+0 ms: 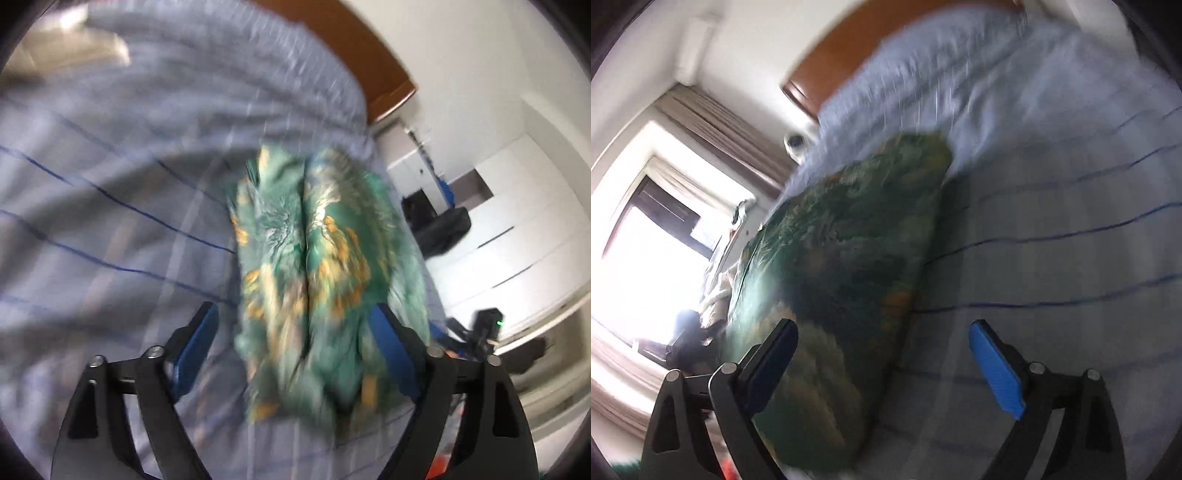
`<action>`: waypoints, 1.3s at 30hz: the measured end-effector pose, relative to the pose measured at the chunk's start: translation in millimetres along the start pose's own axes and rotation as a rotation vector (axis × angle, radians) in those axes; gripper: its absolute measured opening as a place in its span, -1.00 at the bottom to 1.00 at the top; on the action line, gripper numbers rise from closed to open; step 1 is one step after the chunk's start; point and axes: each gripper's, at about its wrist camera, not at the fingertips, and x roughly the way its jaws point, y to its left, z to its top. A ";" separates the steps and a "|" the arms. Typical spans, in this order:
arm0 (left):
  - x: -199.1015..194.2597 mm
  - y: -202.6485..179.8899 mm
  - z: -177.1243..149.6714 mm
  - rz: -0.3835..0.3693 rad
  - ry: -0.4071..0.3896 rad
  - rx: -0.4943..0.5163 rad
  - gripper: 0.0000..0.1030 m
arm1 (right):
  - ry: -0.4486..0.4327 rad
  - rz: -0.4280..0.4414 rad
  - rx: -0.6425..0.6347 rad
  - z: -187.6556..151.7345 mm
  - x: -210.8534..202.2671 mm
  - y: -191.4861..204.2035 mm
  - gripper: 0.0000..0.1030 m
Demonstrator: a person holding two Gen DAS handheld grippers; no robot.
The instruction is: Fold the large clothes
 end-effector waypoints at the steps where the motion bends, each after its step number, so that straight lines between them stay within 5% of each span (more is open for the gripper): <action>1: -24.0 -10.8 -11.7 0.074 -0.045 0.065 0.87 | -0.053 -0.055 -0.075 -13.2 -24.9 8.8 0.95; 5: -83.3 -56.2 -57.3 0.398 -0.219 0.313 0.99 | -0.169 -0.208 -0.274 -66.6 -88.8 53.3 0.97; 9: -101.7 -106.1 -117.1 0.540 -0.355 0.476 0.99 | -0.279 -0.292 -0.330 -113.0 -135.6 89.3 0.97; 12: -90.9 -123.6 -149.6 0.528 -0.299 0.464 0.99 | -0.314 -0.323 -0.302 -155.8 -147.5 99.1 0.98; 16: -91.9 -140.0 -191.1 0.472 -0.270 0.410 0.99 | -0.239 -0.346 -0.333 -208.3 -145.7 111.7 0.98; 20: -95.1 -168.1 -204.4 0.459 -0.278 0.396 0.99 | -0.204 -0.404 -0.386 -228.6 -161.4 125.3 0.98; 25: -110.3 -209.3 -206.6 0.517 -0.328 0.436 0.99 | -0.320 -0.448 -0.391 -224.4 -193.0 145.5 0.98; 28: -108.0 -231.2 -197.8 0.484 -0.300 0.430 0.99 | -0.285 -0.423 -0.340 -201.2 -194.2 151.7 0.98; 33: -96.1 -259.0 -191.9 0.538 -0.292 0.439 0.99 | -0.270 -0.552 -0.290 -157.7 -184.8 165.8 0.98; 39: -74.6 -258.4 -197.1 0.571 -0.239 0.437 0.99 | -0.276 -0.600 -0.293 -156.1 -183.4 181.6 0.98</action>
